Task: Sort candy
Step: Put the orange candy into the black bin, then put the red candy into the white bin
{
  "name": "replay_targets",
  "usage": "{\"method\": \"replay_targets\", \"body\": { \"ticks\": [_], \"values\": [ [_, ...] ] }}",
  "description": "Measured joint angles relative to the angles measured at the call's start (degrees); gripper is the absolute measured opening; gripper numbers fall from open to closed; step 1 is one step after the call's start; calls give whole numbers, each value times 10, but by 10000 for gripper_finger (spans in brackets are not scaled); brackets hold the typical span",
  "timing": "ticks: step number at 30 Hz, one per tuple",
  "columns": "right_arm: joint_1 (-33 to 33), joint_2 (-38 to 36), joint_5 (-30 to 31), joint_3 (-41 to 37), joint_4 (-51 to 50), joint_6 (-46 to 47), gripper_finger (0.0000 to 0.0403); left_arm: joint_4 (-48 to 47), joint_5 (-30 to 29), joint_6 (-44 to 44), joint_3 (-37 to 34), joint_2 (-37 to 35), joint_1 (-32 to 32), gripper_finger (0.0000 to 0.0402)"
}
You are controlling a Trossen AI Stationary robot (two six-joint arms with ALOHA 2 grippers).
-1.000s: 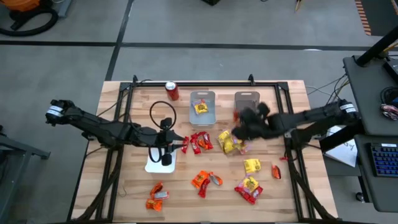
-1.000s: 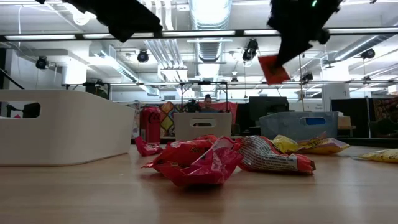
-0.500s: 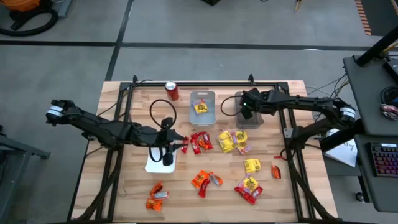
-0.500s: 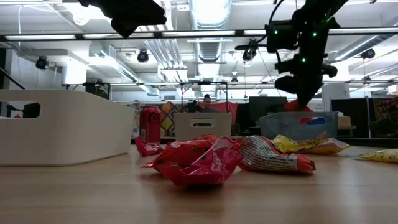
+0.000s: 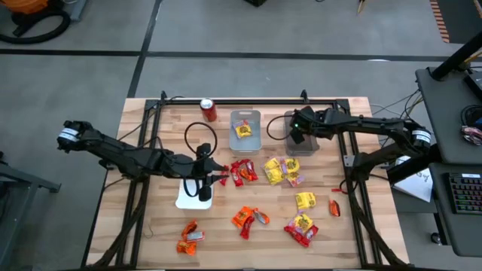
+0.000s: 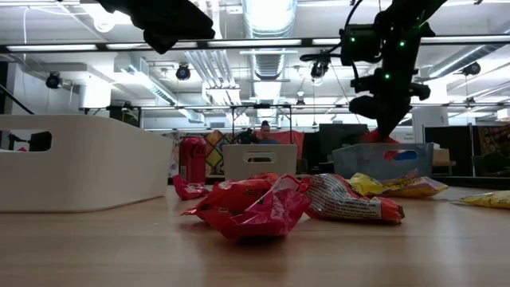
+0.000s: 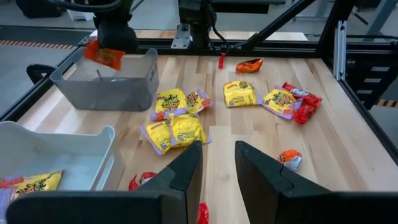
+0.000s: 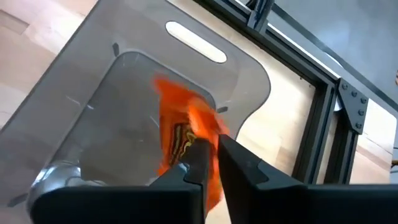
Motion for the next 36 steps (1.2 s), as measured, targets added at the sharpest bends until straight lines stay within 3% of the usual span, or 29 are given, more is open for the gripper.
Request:
{"method": "replay_targets", "body": {
  "ticks": [9,16,20,30,36],
  "values": [
    [0,-2,-16,0,12,1,106,0,0,-15,0,0,0,80],
    [18,-41,-102,7,16,1,107,-2,-14,-97,0,0,0,80],
    [56,-75,-117,10,40,1,105,-10,-15,-146,3,0,2,80],
    [185,-123,-111,10,76,22,100,-132,-29,-180,96,52,8,65],
    [249,-113,-111,10,95,24,91,-293,-29,-185,181,126,14,51]
  ]
}}
